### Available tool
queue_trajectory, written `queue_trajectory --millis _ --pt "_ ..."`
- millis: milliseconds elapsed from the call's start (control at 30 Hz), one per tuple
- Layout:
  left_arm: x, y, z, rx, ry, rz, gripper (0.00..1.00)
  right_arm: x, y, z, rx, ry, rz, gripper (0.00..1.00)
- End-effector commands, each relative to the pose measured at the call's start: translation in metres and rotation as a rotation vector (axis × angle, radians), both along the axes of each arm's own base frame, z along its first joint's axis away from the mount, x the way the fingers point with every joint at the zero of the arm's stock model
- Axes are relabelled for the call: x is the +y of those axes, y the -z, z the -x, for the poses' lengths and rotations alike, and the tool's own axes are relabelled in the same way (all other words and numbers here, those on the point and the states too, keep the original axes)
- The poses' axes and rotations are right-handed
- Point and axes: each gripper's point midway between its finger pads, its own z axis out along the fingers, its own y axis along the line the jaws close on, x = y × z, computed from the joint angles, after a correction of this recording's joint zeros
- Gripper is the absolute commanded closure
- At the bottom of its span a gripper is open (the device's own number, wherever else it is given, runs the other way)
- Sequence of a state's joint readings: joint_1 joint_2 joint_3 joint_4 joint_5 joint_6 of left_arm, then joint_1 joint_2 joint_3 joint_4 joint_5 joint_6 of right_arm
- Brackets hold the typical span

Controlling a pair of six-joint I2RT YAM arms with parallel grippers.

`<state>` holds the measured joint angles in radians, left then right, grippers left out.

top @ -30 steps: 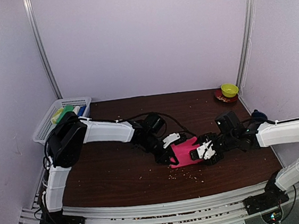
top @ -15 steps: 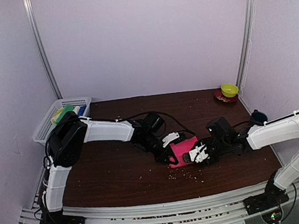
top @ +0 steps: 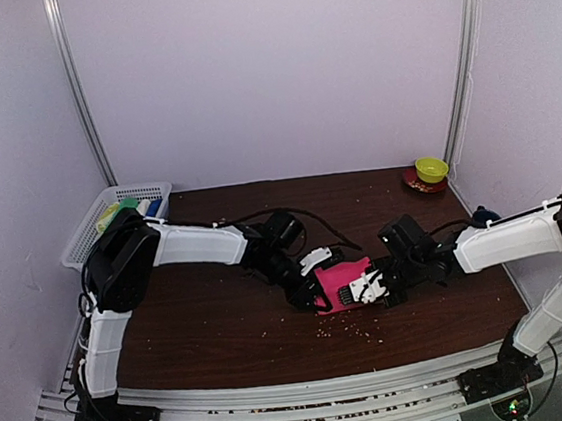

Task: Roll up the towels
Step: Roll the towel at the center of the board.

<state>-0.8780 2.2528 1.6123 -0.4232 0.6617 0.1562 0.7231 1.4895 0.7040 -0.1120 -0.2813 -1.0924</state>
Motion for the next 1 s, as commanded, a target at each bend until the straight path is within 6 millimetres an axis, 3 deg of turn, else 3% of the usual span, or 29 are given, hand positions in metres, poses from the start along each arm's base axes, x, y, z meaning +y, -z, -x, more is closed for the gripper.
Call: queue_trajectory --millis 0,167,433,667,967 --pt "0.024 -0.014 -0.016 -0.116 -0.071 -0.047 0.45 -0.002 0.012 0.007 0.124 0.004 0.028 0.93" --pt "0.030 -0.054 -0.026 -0.279 -0.106 0.028 0.30 -0.004 0.018 0.008 0.244 0.019 0.028 0.94" --pt "0.036 -0.093 -0.022 -0.570 -0.136 0.123 0.23 -0.011 0.021 0.007 0.462 0.047 0.008 0.93" --pt "0.022 -0.085 0.000 -0.859 -0.073 0.068 0.20 -0.018 0.029 0.008 0.717 0.107 0.032 0.93" --pt "-0.001 -0.067 0.013 -1.051 -0.014 0.025 0.19 -0.021 0.037 -0.004 0.888 0.198 0.061 0.92"
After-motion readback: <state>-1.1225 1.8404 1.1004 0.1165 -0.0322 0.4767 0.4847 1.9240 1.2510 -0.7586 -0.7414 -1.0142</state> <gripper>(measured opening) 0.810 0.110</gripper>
